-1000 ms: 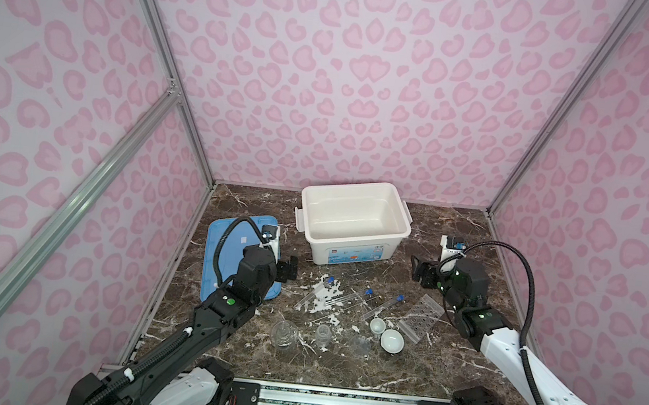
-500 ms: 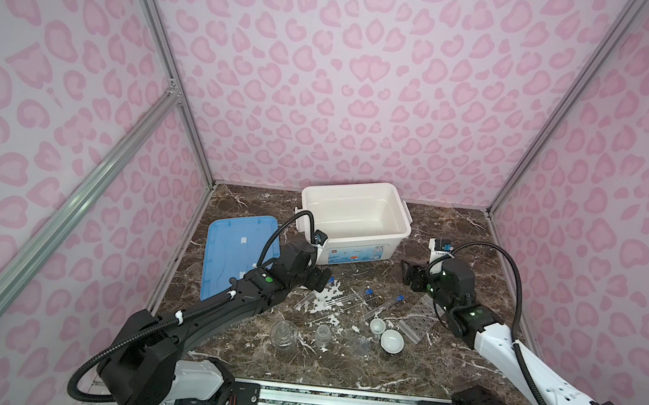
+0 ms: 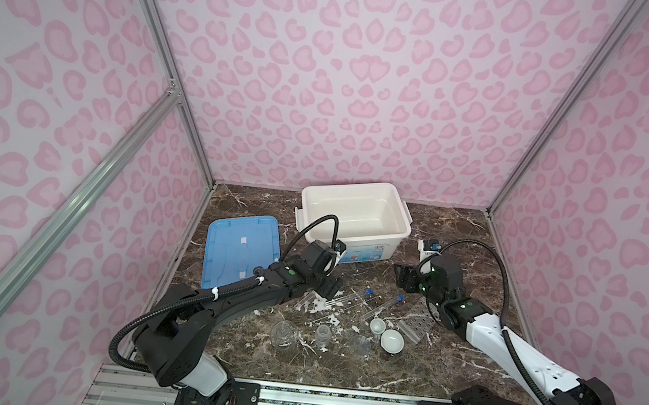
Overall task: Organize the chemistry lab equipment
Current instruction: 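Reach the left gripper over a blue-capped test tube while the right gripper approaches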
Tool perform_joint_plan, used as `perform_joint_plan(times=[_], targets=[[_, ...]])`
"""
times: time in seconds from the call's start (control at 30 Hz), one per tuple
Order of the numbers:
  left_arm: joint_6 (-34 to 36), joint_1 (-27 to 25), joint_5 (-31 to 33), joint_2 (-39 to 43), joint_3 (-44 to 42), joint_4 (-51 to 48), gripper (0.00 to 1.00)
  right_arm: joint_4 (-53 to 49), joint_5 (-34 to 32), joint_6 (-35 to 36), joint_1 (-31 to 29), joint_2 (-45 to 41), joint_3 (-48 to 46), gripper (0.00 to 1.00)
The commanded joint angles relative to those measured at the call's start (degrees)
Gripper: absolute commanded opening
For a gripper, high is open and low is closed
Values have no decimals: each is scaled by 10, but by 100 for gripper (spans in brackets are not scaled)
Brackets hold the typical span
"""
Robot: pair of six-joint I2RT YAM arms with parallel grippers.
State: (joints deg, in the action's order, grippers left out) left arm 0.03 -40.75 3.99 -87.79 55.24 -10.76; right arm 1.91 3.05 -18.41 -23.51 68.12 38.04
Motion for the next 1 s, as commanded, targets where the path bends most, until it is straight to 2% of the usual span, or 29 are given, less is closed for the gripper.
perform_joint_plan(times=[0.0,0.13,0.23,0.5,0.83,0.97], targets=[[18,-15,-27,-21,28,-22,82,0,-11,3,0,-1,-7,77],[36,-47,-35,-55,59,-40,81,-11,-23,6,1,0,-5,77],[41,-65,-47,-87,85,-58,75,-21,-32,6,2,0,-3,77],[38,-95,-75,-133,126,-63,73,-26,-38,0,11,-8,-14,74],[31,-106,-113,-190,165,-64,70,-30,-31,-1,28,-31,-30,72],[29,-108,-124,-214,184,-66,66,-33,-29,-3,33,-44,-37,74]])
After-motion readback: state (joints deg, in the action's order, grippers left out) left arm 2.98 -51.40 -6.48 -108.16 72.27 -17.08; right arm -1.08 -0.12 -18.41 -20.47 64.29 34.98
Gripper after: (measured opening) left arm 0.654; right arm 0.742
